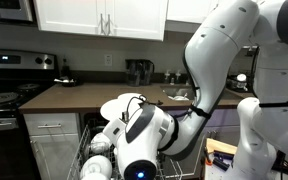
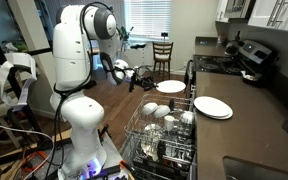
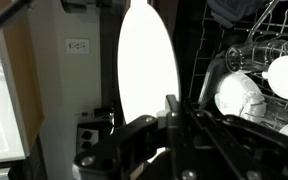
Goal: Remove the white plate from the dishwasher and put it on top of the white plate on the counter
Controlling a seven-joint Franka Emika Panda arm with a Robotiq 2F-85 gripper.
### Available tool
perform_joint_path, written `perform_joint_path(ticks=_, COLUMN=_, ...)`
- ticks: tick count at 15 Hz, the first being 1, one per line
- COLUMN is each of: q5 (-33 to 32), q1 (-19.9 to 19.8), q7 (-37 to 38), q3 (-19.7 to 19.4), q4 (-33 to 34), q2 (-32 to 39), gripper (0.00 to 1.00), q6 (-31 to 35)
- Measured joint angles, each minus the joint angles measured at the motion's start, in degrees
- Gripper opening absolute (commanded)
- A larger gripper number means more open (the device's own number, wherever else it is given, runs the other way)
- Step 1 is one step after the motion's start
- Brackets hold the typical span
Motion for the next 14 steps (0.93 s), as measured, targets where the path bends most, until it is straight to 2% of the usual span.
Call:
perform_joint_path(ticks=8, q5=1.4, q1=-1.4, q7=0.5, q3=-0.7, q4=-4.9, q2=-6.5, gripper=0.02, q6=0.8)
perform_joint_path(ticks=10, q5=1.3, q1=-2.0, q7=0.5, q3=-1.2, q4=-6.2, q2=-8.5, gripper=0.05, q6=2.5)
perform_joint_path(ticks=14, q5=1.2, q1=-3.0, q7=0.5, q3=-2.2, q4=-8.0, q2=-11.3, gripper=0.05, q6=5.6)
